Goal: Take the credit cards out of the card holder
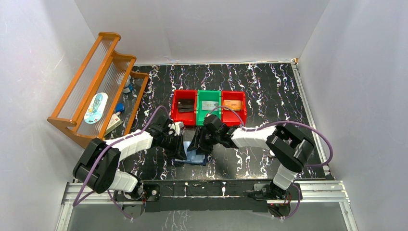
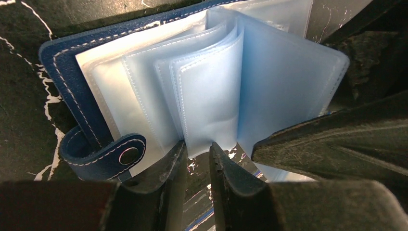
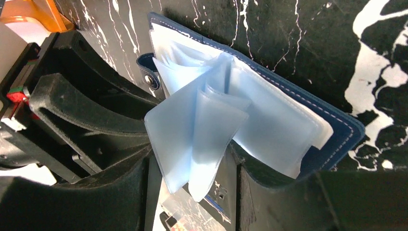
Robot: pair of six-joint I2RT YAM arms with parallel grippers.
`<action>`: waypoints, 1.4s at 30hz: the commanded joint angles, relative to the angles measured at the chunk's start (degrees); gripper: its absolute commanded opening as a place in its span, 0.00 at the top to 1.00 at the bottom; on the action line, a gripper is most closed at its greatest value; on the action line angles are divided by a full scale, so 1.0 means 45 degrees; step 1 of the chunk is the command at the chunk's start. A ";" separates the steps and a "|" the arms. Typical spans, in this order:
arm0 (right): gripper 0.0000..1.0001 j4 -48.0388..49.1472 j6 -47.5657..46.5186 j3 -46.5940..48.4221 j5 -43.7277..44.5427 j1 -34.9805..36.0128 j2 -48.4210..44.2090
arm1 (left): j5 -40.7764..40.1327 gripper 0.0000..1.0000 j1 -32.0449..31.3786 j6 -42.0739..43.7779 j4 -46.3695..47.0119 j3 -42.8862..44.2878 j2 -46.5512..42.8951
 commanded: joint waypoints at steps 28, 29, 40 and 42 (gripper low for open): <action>0.34 -0.3186 -0.0867 0.0476 0.1476 -0.0200 -0.0873 | -0.0104 0.82 -0.0145 0.0030 -0.0230 -0.0056 -0.0051; 0.35 -0.3386 -0.0898 0.0585 0.1526 -0.0200 -0.0731 | -0.0104 0.81 -0.0150 0.0024 -0.0230 -0.0068 -0.0070; 0.60 -0.1041 -0.1255 0.0453 0.0333 -0.0208 -0.0567 | 0.0073 0.82 -0.0147 0.0001 -0.0109 -0.0128 0.0178; 0.64 -0.0165 -0.1209 0.0237 -0.0070 -0.0211 -0.0655 | 0.0110 0.82 -0.0145 -0.0018 -0.0084 -0.0124 0.0151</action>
